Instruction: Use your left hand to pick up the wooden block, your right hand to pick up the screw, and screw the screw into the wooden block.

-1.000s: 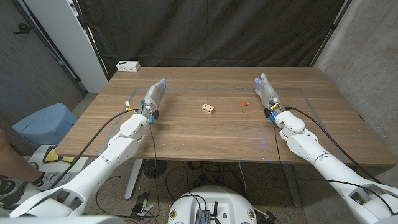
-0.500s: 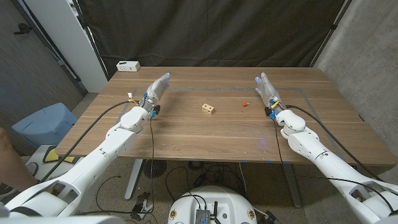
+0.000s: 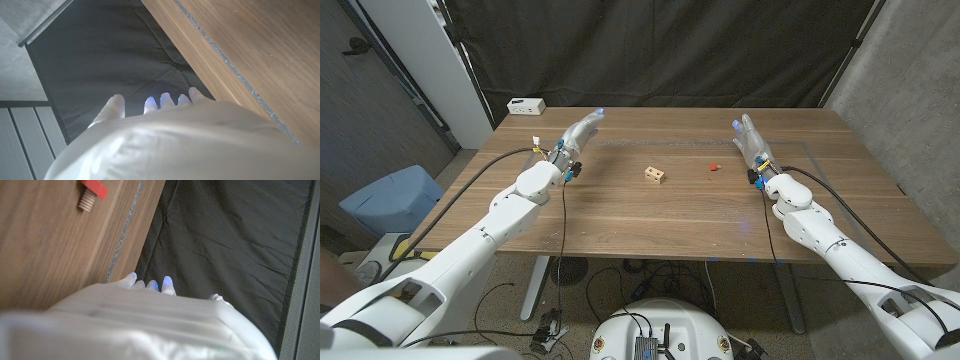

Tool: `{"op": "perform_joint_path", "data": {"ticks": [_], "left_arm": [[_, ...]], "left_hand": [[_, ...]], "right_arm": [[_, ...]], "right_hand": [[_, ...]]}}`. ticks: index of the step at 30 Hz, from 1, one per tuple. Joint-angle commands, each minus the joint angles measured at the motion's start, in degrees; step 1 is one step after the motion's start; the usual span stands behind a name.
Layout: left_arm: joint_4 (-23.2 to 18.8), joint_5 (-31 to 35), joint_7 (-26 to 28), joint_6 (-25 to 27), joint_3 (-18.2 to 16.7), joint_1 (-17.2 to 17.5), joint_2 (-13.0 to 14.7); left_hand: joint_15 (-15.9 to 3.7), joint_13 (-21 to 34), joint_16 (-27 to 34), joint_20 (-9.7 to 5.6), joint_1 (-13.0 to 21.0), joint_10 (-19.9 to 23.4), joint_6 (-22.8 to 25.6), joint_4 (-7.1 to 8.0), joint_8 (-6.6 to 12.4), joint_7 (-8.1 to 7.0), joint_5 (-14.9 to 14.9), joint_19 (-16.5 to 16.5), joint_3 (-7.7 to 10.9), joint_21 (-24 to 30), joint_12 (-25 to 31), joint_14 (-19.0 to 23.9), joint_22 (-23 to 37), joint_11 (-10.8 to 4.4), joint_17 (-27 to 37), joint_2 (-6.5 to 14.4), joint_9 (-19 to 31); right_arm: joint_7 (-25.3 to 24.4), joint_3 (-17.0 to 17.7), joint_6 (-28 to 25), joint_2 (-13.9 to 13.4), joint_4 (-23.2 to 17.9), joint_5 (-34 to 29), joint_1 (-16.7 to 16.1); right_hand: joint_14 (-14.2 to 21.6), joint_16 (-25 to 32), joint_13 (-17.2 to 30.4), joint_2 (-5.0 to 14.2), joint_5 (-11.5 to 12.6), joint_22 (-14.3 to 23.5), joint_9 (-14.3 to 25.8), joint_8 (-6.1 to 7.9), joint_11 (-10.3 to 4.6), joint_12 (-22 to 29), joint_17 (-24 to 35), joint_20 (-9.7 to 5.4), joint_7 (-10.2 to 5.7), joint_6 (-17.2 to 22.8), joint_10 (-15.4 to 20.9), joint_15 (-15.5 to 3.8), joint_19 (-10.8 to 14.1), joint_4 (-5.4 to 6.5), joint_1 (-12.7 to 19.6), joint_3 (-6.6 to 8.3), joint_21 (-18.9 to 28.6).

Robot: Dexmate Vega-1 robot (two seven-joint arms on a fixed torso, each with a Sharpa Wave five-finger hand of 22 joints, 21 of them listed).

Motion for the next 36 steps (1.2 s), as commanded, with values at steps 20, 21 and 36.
{"op": "perform_joint_path", "data": {"ticks": [20,21,36], "left_arm": [[-10.2,12.8,-11.3,7.9,4.3,-6.4,10.5],[-10.6,13.2,-11.8,8.3,4.5,-6.8,10.9],[-13.5,19.7,-19.5,9.1,6.8,-11.8,14.0]], "left_hand": [[-1.05,0.3,0.5,1.96,1.4,2.6,0.8,-2.99,-0.01,-1.43,0.1,-0.8,-0.94,-0.1,0.5,0.6,0.3,-2.19,0.2,-2.9,0.4],[-1.13,0.3,0.5,2.01,1.6,2.7,0.8,-3.24,-0.01,-1.53,0.1,-0.8,-0.98,-0.1,0.5,0.7,0.3,-2.34,0.2,-3.1,0.4],[-1.67,0.4,0.7,2.62,4.7,4.6,0.6,-5.22,0.08,-1.78,0.4,-0.3,-0.89,0.2,0.7,2.0,0.3,-2.97,0.2,-4.2,0.4]], "right_arm": [[0.6,1.2,0.3,-1.3,-1.4,1.3,-1.6],[0.6,1.3,0.4,-1.3,-1.4,1.4,-1.7],[-0.6,2.3,0.8,-2.1,-3.2,1.5,-3.3]], "right_hand": [[-0.1,0.5,0.2,0.00,0.5,0.1,0.1,0.13,-0.22,0.3,0.2,-1.38,-0.08,0.0,0.1,-0.06,0.7,0.10,0.6,0.12,0.1],[-0.1,0.5,0.2,0.00,0.5,0.1,0.1,0.12,-0.23,0.3,0.2,-1.39,-0.07,0.0,0.1,-0.05,0.7,0.09,0.6,0.13,0.1],[-0.2,0.4,0.2,-0.26,0.5,0.1,0.1,0.18,-0.21,0.3,0.0,-1.42,0.03,0.1,0.3,0.13,0.8,-0.47,1.2,0.42,0.1]]}}
